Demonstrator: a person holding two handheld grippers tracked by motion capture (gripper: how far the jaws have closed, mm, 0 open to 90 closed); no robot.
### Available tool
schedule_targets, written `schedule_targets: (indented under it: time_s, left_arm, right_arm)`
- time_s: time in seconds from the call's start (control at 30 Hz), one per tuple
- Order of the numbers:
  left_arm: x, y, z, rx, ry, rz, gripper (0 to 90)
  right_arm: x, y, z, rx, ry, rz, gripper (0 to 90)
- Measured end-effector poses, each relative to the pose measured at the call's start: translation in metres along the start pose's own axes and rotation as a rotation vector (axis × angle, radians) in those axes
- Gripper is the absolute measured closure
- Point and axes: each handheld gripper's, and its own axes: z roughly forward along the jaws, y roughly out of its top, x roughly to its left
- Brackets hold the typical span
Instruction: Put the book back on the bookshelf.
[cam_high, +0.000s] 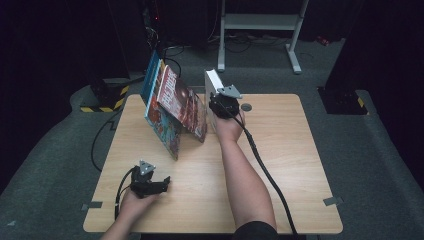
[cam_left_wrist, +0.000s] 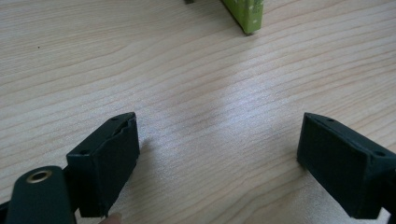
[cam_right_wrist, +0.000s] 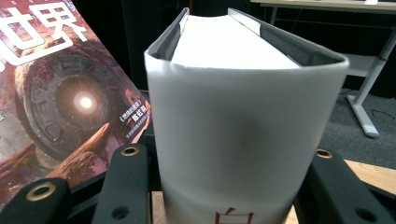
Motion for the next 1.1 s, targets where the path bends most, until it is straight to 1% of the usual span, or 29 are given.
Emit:
schedule_targets:
  time_s: [0.33, 0.37, 0.47, 0.5, 0.63, 0.73, 0.9, 1.1]
  left_arm:
    - [0.000, 0.000, 0.000, -0.001, 0.000, -0.001, 12.9]
    - [0.000, 0.000, 0.000, -0.001, 0.003, 0.005, 12.9]
    - [0.000, 0.000, 0.000, -0.001, 0.000, -0.001, 12.9]
    - [0.000, 0.000, 0.000, -0.001, 0.003, 0.005, 12.9]
    - [0.001, 0.000, 0.000, 0.000, 0.005, 0.009, 12.9]
    - [0.000, 0.000, 0.000, -0.001, 0.001, 0.001, 12.9]
    - [0.000, 0.000, 0.000, -0.002, 0.002, 0.000, 12.9]
    - [0.000, 0.000, 0.000, -0.001, 0.002, 0.000, 12.9]
  right_arm:
    - [0.000, -0.002, 0.005, -0.005, -0.002, -0.003, 54.4]
    - [0.000, -0.002, 0.005, -0.005, -0.002, -0.003, 54.4]
    - [0.001, -0.003, 0.006, -0.003, -0.005, -0.004, 54.4]
    - [0.001, -0.003, 0.007, -0.005, -0.006, -0.004, 54.4]
    - [0.001, -0.005, 0.006, -0.007, -0.006, -0.008, 54.3]
    - [0.001, -0.007, 0.005, -0.010, -0.007, -0.009, 54.2]
    - [0.000, -0.010, 0.003, -0.012, -0.008, 0.001, 53.7]
    - [0.000, -0.016, -0.003, 0.001, -0.004, -0.003, 53.1]
